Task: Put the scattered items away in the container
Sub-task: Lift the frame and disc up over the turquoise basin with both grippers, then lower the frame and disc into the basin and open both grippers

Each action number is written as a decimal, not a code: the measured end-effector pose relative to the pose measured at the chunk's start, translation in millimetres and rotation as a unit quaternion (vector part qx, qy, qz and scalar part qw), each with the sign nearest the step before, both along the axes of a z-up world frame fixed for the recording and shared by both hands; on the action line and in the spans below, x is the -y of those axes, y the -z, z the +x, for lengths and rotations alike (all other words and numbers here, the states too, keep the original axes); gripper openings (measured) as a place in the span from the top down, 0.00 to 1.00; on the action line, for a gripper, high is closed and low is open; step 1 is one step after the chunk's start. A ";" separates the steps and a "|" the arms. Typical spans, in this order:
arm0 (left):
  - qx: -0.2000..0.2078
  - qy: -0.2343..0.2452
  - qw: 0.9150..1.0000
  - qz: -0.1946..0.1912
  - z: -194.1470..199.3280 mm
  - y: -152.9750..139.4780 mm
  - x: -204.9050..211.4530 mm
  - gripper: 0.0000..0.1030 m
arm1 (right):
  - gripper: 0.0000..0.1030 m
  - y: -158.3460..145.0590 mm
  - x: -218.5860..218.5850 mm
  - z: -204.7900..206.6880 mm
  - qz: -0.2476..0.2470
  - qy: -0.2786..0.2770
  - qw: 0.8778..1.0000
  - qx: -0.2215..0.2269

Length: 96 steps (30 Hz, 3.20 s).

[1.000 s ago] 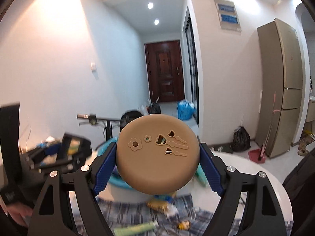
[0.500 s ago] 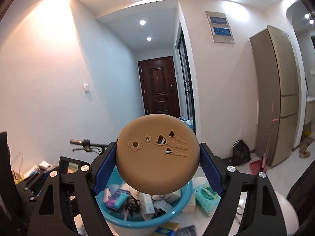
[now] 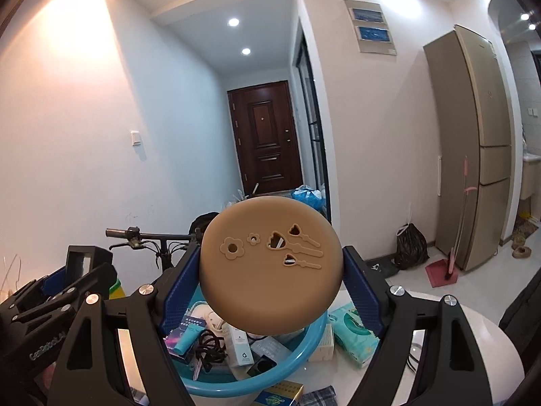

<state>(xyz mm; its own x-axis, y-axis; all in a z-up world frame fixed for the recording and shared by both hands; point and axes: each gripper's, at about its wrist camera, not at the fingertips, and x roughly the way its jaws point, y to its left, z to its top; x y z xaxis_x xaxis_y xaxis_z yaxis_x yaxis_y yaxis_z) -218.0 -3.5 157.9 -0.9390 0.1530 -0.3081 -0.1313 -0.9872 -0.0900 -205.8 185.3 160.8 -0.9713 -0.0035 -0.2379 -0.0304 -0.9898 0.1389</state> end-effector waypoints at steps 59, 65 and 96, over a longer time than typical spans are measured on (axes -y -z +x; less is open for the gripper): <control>0.224 0.002 0.974 -0.014 -104.0 134.2 -7.8 0.30 | 0.21 107.2 -2.3 -87.9 -0.003 -0.083 0.970 0.228; 0.230 0.002 0.973 -0.004 -105.3 135.4 -6.4 0.28 | 0.21 114.8 1.1 -92.6 -0.005 -0.087 0.967 0.241; 0.167 -0.042 0.985 0.032 -87.0 94.8 24.2 0.17 | 0.09 140.9 30.4 -98.8 0.033 -0.124 0.963 0.238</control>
